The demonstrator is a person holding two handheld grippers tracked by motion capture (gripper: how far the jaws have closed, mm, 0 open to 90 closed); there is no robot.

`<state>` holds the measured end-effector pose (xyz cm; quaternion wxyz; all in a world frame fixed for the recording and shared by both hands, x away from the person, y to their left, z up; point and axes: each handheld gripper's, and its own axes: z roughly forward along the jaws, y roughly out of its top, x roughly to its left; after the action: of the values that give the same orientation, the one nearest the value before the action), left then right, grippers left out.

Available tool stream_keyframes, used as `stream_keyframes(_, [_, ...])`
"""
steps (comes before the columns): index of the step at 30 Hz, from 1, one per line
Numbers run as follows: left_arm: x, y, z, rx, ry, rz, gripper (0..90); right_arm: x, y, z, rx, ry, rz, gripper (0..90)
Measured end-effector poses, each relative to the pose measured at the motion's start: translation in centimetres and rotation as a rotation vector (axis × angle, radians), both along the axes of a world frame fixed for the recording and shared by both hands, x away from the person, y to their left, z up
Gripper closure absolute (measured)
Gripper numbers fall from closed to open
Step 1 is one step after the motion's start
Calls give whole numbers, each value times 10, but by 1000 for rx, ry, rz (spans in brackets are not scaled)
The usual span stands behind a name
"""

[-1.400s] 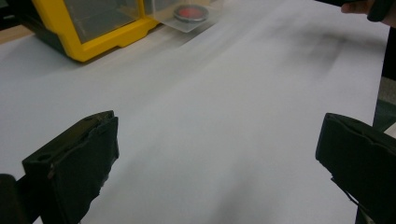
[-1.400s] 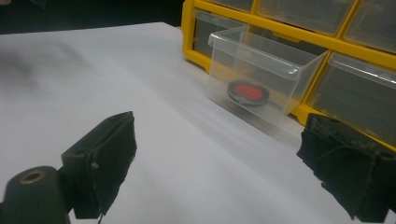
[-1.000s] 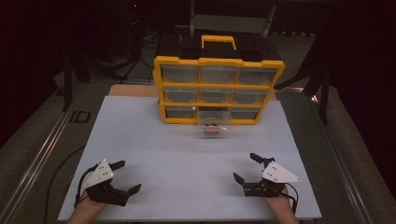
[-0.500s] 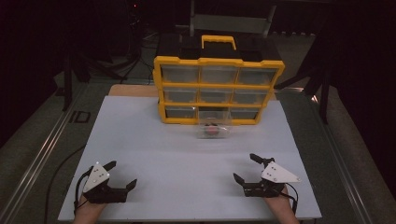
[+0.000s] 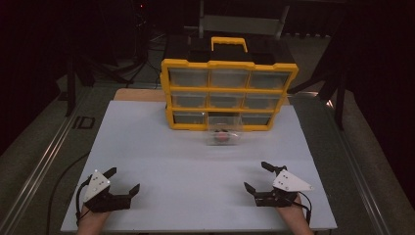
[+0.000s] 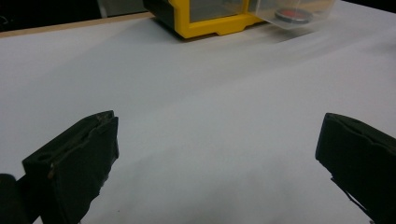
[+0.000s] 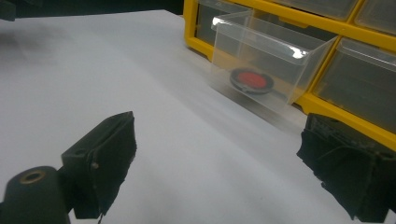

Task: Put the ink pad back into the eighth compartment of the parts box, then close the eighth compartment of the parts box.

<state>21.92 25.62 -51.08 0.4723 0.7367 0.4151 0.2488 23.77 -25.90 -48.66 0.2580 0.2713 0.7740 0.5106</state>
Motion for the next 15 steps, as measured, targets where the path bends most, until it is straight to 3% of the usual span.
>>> stream_keyframes(15, [1, -1, 1, 2, -15, -4, 2, -2, 0, 1, 6, -4, 2, 102])
